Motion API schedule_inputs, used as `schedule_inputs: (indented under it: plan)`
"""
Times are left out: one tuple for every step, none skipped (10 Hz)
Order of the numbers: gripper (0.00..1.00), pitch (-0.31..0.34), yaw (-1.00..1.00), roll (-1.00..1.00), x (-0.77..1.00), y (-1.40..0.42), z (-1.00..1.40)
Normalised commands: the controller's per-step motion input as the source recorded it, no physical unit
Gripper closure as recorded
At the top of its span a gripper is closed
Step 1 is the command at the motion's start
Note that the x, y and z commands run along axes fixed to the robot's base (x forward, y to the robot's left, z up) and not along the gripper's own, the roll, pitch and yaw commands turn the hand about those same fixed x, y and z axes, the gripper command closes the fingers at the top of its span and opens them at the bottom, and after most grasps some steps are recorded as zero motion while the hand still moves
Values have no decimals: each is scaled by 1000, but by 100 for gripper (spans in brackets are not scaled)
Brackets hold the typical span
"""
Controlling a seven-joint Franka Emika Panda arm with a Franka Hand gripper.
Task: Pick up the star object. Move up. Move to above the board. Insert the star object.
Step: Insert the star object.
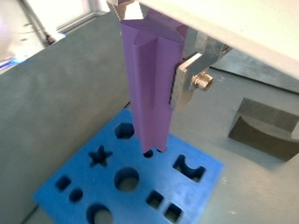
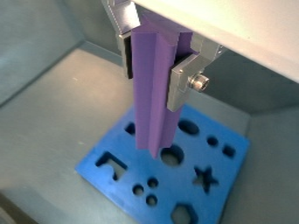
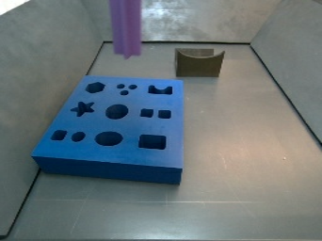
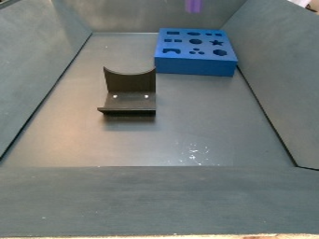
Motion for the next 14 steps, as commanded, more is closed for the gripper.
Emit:
schedule_inputs:
  plan:
    - [100,-4,-866,0,-354,34,-329]
    - [100,-70,-354,-14,63,0,-37]
    - [100,0,0,-14,0,0,-66]
    - [100,-80,-60,-147,-391,-263,-543]
    - [100,-86,-94,-189,-554,-271,-637]
    - [100,-81,-111,-166,-809,-191,-683]
    - [100,-123,-86,-83,-514,-31,-343]
    - [100,0,74,0,-57,-20,0]
    - [100,-23,-174,-11,-623,-131,-494]
    - [100,-24,-634,0,-603,0,-569]
    - [100,-76,-320,-23,-589,0,-257]
    - [100,0,0,0,0,49,0]
    - [100,0,0,-314,-177,0,-457]
    - [100,104,131,-500,-283,-163,0]
